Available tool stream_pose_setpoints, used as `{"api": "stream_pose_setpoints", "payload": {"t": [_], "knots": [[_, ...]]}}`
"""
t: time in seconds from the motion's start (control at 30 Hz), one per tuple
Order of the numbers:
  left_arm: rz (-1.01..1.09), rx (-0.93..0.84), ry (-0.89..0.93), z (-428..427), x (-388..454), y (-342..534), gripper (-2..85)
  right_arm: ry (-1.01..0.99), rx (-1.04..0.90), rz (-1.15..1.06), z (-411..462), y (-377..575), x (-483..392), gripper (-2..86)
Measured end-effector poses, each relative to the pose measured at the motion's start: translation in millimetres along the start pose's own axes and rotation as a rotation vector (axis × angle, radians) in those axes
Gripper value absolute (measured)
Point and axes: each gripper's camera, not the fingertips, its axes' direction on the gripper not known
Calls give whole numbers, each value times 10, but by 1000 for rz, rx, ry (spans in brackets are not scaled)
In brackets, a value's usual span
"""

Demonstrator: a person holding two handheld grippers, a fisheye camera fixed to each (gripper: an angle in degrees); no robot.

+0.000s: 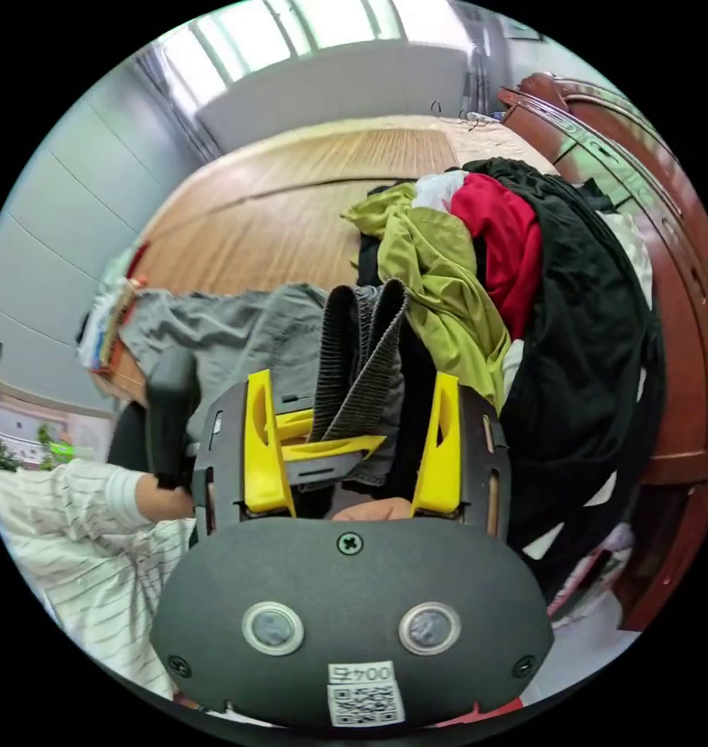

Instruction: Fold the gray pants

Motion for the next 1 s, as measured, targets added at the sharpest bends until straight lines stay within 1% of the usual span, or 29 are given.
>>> {"api": "stream_pose_setpoints", "payload": {"t": [0.03,0.07,0.1,0.13,0.17,0.2,0.27,0.4,0.47,0.53,0.67,0.77,0.87,0.9,0.97,1.0], "knots": [[-12,10,0,-4,19,31,85,95,-77,-11,180,-206,-50,261],[-19,15,0,-6,24,47,85,148,-144,-3,362,-381,-39,253],[-31,22,2,-8,35,78,85,159,-178,-3,451,-455,-24,237],[-39,25,2,-7,45,104,85,170,-251,-16,634,-584,10,205],[-46,24,3,-2,46,115,85,160,-298,-50,773,-682,39,118],[-61,27,14,-1,38,129,85,151,-311,-74,820,-722,49,75],[-89,42,33,-37,17,114,85,185,-294,-108,853,-847,114,61],[-89,101,71,-222,98,-83,86,240,-228,-146,605,-984,223,54],[-77,129,80,-294,179,-203,86,231,-187,-123,355,-1076,439,54],[-70,140,133,-336,266,-381,86,226,-172,-95,188,-1128,653,55],[-43,145,175,-388,388,-457,76,179,-199,-2,77,-1156,1262,60],[17,166,200,-553,384,-193,52,133,-164,72,231,-1123,1641,78],[48,166,151,-876,148,249,33,117,-85,105,314,-1022,1766,98],[56,174,108,-1072,-17,475,27,115,-62,115,290,-992,1774,104],[69,196,22,-1423,-306,855,21,167,61,160,61,-820,1785,124],[62,205,-59,-1681,-530,1137,18,181,95,172,-16,-764,1776,124]]}}
